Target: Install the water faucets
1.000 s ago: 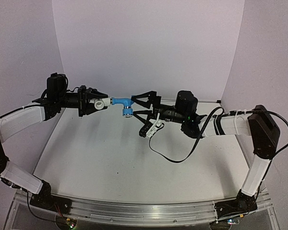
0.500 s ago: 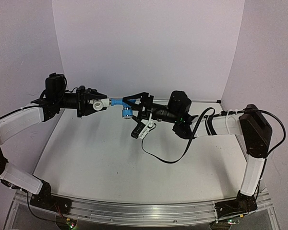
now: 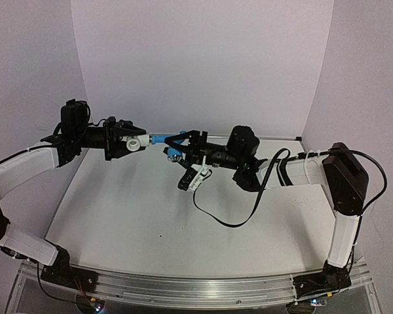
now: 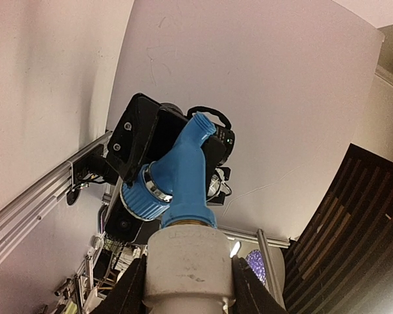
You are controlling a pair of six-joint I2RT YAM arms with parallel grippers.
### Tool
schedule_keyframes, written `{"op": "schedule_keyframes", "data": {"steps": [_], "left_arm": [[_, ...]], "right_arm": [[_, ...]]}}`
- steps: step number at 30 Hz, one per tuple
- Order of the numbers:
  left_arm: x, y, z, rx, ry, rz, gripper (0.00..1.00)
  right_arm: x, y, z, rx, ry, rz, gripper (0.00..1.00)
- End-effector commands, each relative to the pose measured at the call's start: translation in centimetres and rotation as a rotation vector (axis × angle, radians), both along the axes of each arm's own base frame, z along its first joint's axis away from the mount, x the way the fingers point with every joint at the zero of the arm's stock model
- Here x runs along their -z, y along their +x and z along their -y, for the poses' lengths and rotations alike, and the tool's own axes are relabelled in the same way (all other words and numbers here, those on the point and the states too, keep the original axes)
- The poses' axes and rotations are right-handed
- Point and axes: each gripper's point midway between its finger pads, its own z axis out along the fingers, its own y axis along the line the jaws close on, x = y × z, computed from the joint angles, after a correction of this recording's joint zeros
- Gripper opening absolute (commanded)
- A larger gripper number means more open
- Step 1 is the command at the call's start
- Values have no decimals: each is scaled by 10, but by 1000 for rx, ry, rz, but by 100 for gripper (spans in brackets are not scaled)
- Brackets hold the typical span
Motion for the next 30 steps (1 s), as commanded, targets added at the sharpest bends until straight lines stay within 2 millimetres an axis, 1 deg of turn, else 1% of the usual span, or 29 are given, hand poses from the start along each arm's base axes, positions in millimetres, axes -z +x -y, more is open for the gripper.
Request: {"op": "schedule_keyframes", "data": {"steps": [1, 3, 5, 8, 10, 11, 13, 14, 15, 18, 19, 20, 21, 22, 24, 25, 27, 29, 30], "left_arm": [[-26, -8, -1, 6, -38, 155, 0], [-27, -7, -1, 6, -39, 171, 0], [-27, -5, -1, 7, -38, 189, 0], [-25, -3, 0, 10, -37, 216, 0], [-28, -2, 1, 10, -38, 263, 0], [-29, 0, 1, 9, -39, 288, 0], [-29, 1, 2, 6, -38, 327, 0], [-30, 3, 2, 5, -37, 355, 0], [-31, 6, 3, 1, -37, 382, 0], [-31, 16, 6, 3, -33, 467, 0], [-32, 19, 7, 5, -33, 497, 0], [-29, 23, 9, 8, -31, 509, 0], [-29, 25, 10, 11, -30, 527, 0], [-28, 30, 12, 19, -31, 578, 0], [-29, 35, 14, 27, -32, 647, 0], [-32, 39, 15, 26, -33, 725, 0], [-37, 44, 16, 22, -33, 831, 0], [-40, 47, 16, 16, -28, 969, 0], [-42, 47, 16, 10, -26, 991, 0]], "right_arm": [[-25, -13, -4, -71, 63, -44, 45], [-26, -14, -4, -84, 64, -82, 43], [-25, -14, -5, -95, 57, -127, 36], [-27, -15, -6, -109, 51, -188, 30], [-28, -15, -5, -114, 31, -249, 25], [-26, -15, -6, -116, 13, -294, 24], [-30, -16, -5, -128, 7, -371, 25], [-30, -16, -5, -134, -12, -435, 24], [-27, -16, -5, -134, -36, -473, 23], [-19, -17, -5, -126, -113, -596, 13], [-20, -17, -5, -125, -118, -634, 9], [-20, -16, -5, -120, -120, -667, 7], [-19, -16, -5, -118, -122, -681, 6], [-18, -13, -5, -112, -121, -741, 5], [-19, -12, -6, -112, -122, -807, 2], [-19, -10, -6, -111, -122, -890, 0], [-17, -6, -6, -93, -127, -973, 0], [-18, -3, -6, -83, -117, -1075, 0], [-18, -3, -6, -79, -116, -1094, 0]]}}
